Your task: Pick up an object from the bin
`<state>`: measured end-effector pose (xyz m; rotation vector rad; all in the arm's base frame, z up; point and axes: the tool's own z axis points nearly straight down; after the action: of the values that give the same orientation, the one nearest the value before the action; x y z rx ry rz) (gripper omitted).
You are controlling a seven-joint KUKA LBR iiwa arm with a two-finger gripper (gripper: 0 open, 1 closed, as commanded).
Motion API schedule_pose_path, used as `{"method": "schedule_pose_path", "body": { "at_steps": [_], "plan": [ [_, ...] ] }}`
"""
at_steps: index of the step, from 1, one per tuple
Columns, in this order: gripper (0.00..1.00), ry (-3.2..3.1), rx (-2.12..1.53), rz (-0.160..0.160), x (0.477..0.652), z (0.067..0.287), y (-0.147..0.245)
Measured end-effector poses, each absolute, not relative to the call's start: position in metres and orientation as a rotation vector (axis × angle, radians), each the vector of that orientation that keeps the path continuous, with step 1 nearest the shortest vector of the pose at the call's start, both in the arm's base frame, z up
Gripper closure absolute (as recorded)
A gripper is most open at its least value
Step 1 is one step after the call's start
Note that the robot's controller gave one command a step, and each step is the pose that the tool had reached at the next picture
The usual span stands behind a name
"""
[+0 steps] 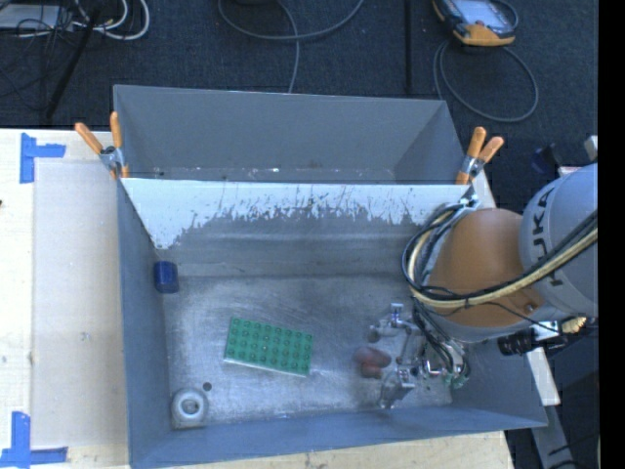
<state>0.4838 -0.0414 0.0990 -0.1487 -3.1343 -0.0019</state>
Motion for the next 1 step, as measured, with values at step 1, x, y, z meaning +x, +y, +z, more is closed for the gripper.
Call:
{"method": "schedule_pose_path", "body": {
  "at_steps": [1],
  "plan": [
    [0.00,-3.108,-0.439,-0.003,0.4965,0.0711,-0.0467]
  ]
}}
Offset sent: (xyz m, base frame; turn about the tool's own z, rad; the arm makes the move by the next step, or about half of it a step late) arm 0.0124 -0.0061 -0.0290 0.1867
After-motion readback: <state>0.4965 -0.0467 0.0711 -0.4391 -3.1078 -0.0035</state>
